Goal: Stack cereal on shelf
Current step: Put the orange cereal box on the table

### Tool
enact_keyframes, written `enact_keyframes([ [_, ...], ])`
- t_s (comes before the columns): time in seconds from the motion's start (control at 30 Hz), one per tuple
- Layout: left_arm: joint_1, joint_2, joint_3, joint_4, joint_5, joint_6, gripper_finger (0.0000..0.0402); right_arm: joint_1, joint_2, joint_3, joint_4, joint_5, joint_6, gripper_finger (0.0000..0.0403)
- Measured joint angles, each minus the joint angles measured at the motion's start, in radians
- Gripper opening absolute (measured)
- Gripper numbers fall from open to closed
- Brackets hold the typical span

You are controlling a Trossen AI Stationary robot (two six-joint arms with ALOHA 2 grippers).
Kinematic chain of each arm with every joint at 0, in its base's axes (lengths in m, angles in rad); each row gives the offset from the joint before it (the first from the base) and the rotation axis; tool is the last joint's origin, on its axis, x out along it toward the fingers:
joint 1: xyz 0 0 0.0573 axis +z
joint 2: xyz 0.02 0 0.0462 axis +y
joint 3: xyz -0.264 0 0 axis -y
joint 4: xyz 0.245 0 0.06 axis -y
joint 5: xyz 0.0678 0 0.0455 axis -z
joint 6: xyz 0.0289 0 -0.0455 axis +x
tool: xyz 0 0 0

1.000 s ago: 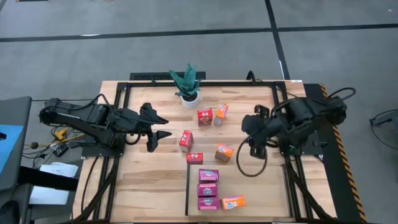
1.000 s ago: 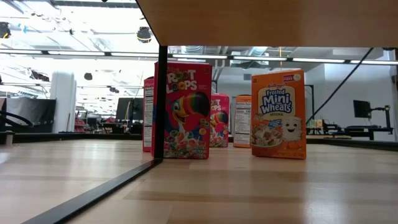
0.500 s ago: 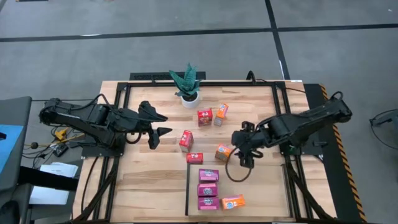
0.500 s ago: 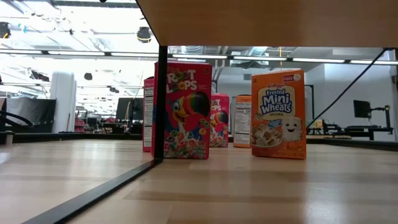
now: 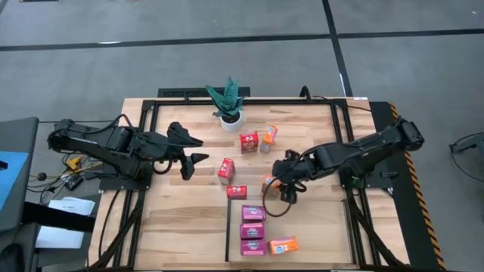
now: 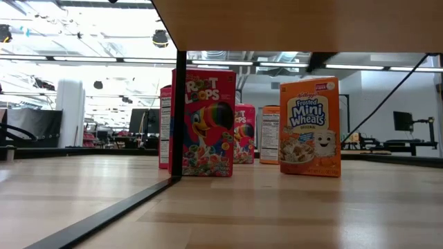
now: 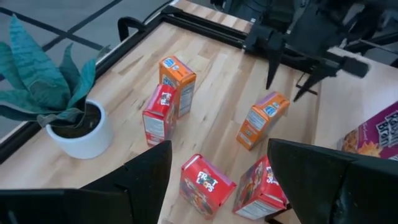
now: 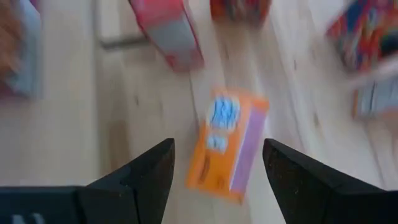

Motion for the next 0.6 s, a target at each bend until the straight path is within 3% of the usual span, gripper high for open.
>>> enact_keyframes([
  [0.6,0.001,0.000,0.000,-0.037,-0.022,-0.004,0.0255,-0.032,0.101,-0.005,0.018,-0.028,-0.007,0.0262],
])
